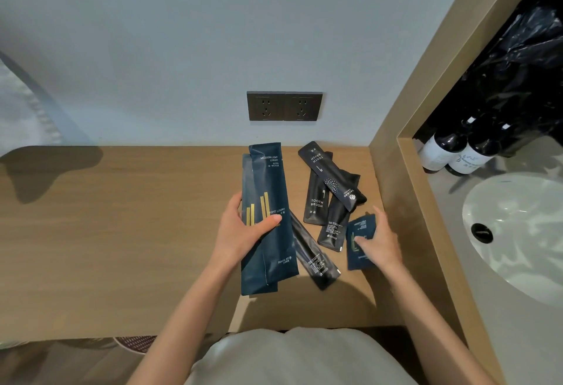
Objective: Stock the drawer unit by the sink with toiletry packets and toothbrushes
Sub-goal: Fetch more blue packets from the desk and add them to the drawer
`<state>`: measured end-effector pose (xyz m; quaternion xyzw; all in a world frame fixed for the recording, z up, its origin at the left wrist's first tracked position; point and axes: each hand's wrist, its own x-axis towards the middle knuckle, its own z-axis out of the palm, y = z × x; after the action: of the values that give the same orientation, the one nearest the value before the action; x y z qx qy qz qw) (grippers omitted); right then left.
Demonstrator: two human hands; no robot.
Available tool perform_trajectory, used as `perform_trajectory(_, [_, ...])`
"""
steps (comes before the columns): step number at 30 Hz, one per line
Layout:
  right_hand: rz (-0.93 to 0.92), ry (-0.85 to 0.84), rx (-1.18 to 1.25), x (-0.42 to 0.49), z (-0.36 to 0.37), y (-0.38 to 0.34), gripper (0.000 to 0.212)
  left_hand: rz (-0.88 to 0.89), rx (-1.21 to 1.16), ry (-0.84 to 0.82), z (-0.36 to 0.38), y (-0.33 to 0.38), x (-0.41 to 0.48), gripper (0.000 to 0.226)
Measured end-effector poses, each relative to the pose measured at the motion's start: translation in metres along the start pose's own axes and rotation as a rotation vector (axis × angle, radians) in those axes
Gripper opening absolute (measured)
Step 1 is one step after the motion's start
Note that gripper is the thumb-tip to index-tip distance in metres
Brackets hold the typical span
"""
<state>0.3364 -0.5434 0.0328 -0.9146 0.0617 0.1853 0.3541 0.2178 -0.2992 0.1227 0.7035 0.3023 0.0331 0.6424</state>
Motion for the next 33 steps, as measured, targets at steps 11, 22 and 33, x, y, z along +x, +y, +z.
perform_trajectory(11, [-0.115, -0.265, 0.704, -0.054, -0.086, -0.071, 0.027, 0.03, -0.015, 0.084, 0.019, 0.019, -0.028, 0.055])
perform_trajectory(22, [-0.117, -0.891, 0.617, -0.139, -0.062, -0.069, 0.024, 0.059, -0.11, 0.144, 0.011, 0.005, -0.102, 0.05])
perform_trajectory(33, [-0.102, -0.693, 0.625, -0.256, -0.039, 0.009, 0.021, 0.131, -0.129, 0.05, 0.001, -0.033, -0.209, 0.039])
